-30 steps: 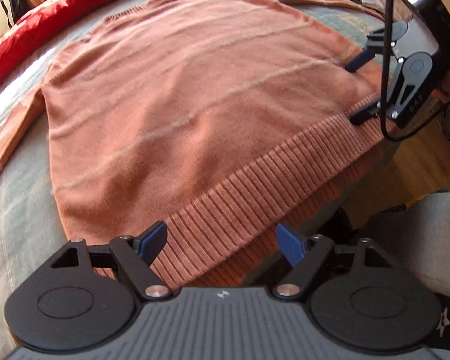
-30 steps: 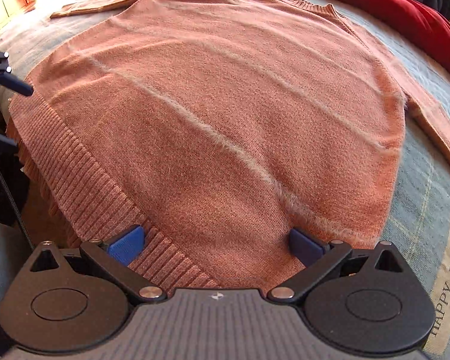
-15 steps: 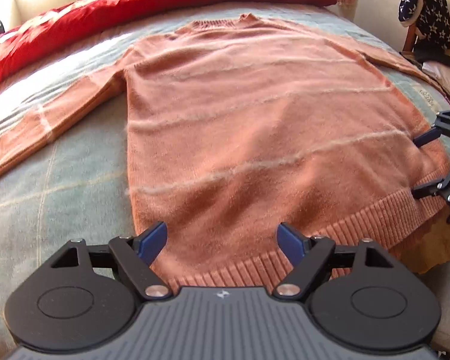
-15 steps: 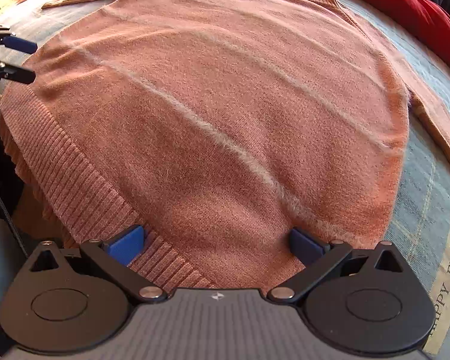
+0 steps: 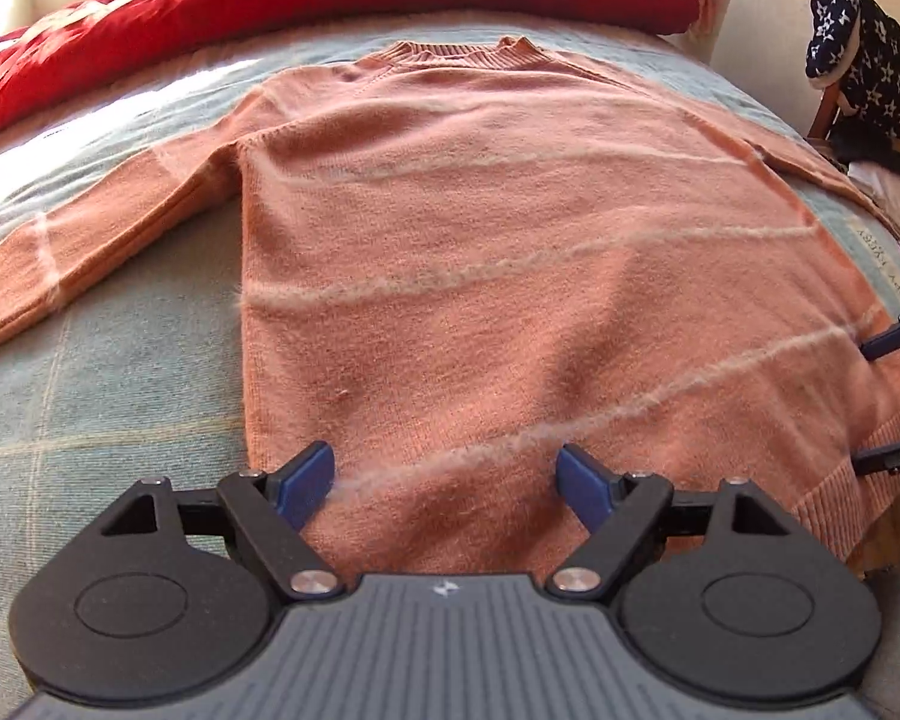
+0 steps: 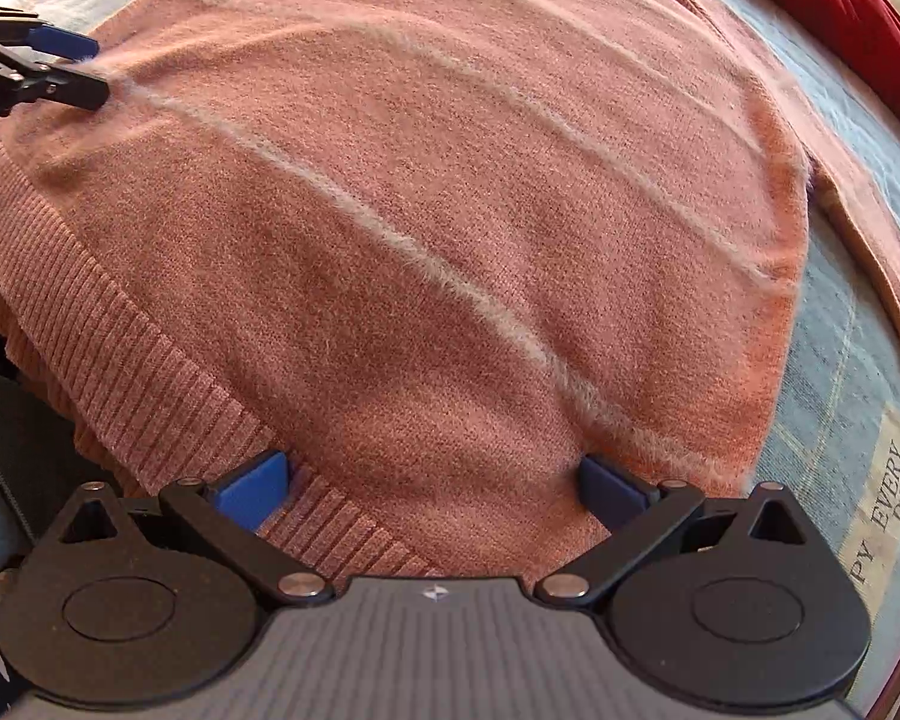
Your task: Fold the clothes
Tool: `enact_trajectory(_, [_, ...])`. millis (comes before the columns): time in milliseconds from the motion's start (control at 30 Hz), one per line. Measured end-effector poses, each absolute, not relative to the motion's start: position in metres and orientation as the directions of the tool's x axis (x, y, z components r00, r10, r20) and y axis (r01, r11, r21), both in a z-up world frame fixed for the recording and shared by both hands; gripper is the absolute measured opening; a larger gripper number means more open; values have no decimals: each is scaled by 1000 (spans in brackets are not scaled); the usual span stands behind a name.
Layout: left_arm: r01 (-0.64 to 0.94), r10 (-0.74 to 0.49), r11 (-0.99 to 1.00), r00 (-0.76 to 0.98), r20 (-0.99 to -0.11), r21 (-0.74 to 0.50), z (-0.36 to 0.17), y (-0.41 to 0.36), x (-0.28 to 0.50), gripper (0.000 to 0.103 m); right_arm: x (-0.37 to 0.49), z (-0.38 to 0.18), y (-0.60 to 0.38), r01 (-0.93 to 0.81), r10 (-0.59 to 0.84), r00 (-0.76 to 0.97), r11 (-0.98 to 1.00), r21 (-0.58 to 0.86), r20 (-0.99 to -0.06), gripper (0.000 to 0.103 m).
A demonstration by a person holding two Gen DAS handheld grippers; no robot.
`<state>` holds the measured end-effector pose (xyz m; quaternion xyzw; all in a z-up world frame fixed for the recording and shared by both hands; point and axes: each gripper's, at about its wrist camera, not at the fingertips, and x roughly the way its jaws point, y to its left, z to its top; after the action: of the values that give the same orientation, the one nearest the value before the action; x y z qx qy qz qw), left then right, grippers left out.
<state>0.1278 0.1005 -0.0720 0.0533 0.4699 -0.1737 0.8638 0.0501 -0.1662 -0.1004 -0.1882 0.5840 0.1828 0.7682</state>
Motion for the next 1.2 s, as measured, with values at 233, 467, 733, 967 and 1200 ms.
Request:
enact_trajectory(233, [442, -347, 893, 564, -749, -82, -40, 102, 192, 81, 73, -69, -144, -331, -4, 325, 936, -118, -946, 103])
enact_trajectory(467, [448, -407, 884, 605, -685, -130, -39, 75, 276, 81, 122, -48, -126, -184, 93, 452, 983, 9, -887, 103])
enact_trajectory(733, [231, -229, 967, 614, -756, -106, -84, 69, 337, 72, 169, -55, -146, -246, 164, 505, 968, 40, -847, 103])
enact_trajectory(967, [226, -303, 951, 568, -765, -209, -62, 58, 337, 76, 235, -56, -218, -162, 178, 564, 981, 103, -807, 103])
enact_trajectory(1200, [232, -252, 963, 589, -768, -138, -85, 27, 361, 77, 314, -72, -236, -140, 219, 651, 976, 169, -727, 103])
